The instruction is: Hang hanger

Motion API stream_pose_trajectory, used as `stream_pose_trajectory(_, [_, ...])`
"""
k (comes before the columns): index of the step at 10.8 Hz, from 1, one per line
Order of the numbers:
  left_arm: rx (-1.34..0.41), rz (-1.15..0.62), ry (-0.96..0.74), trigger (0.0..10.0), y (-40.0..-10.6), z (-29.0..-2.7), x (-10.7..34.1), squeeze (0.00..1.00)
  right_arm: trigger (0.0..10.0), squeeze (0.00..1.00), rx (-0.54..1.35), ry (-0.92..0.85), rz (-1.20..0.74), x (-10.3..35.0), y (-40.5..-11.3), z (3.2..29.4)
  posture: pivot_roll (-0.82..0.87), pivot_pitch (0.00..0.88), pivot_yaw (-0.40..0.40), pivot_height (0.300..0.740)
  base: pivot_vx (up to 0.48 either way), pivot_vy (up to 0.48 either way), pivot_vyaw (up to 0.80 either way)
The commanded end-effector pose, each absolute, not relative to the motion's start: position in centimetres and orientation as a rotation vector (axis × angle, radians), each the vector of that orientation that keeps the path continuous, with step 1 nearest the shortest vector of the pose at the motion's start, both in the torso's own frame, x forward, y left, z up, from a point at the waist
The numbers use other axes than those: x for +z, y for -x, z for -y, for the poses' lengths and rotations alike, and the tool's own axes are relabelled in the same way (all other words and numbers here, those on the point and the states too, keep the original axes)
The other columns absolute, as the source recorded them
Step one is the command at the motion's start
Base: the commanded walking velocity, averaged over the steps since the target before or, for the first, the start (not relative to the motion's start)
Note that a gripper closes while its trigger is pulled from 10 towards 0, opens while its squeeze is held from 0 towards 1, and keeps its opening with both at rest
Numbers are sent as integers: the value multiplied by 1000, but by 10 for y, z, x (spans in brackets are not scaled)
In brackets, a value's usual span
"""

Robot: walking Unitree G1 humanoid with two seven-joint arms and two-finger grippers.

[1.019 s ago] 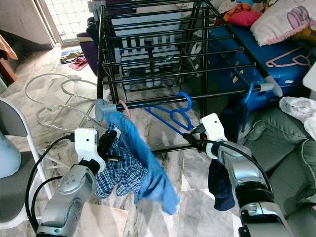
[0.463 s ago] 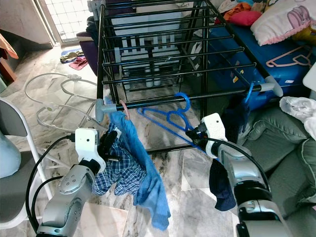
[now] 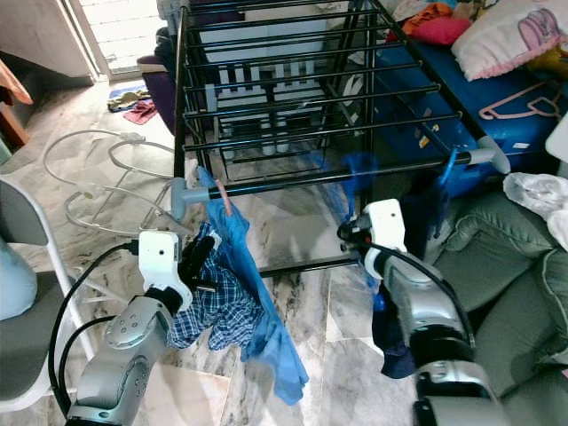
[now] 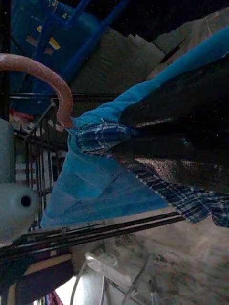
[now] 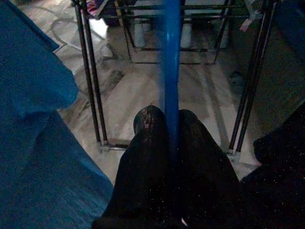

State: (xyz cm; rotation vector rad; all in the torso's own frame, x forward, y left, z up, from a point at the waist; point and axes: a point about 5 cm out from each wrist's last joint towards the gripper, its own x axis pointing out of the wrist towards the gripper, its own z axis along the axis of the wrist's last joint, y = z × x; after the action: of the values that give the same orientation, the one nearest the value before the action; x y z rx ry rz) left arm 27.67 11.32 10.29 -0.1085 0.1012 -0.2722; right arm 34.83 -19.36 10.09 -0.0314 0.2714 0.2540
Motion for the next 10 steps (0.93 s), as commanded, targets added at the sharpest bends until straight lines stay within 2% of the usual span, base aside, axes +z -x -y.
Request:
stream_pose_trajectory(1, [-276, -104, 91, 10000, -278, -113, 103, 0, 0, 0, 245, 7, -218, 113, -352, 186, -172, 56, 58, 740, 0, 0, 0])
stream_pose_trajectory(3, [-275, -105, 88, 10000, -278, -114, 103, 0, 0, 0, 265, 39, -191, 113, -349, 173, -173, 54, 61, 740, 0, 0, 0])
stream_pose_trajectory(6, [-271, -89, 81, 10000, -279, -114, 106, 0, 0, 0, 240, 63, -176, 115, -344, 173, -173, 54, 61, 740, 0, 0, 0])
stream_pose_trajectory(7, [-254, -62, 72, 10000, -279, -115, 108, 0, 10000, 0, 227, 88, -144, 119, -340, 173, -175, 56, 55, 740, 0, 0, 0])
stream_pose_trajectory(10, [-202, -48, 44, 10000, -274, -120, 110, 0, 10000, 0, 199, 78, -145, 111, -316, 172, -173, 64, 52, 740, 0, 0, 0])
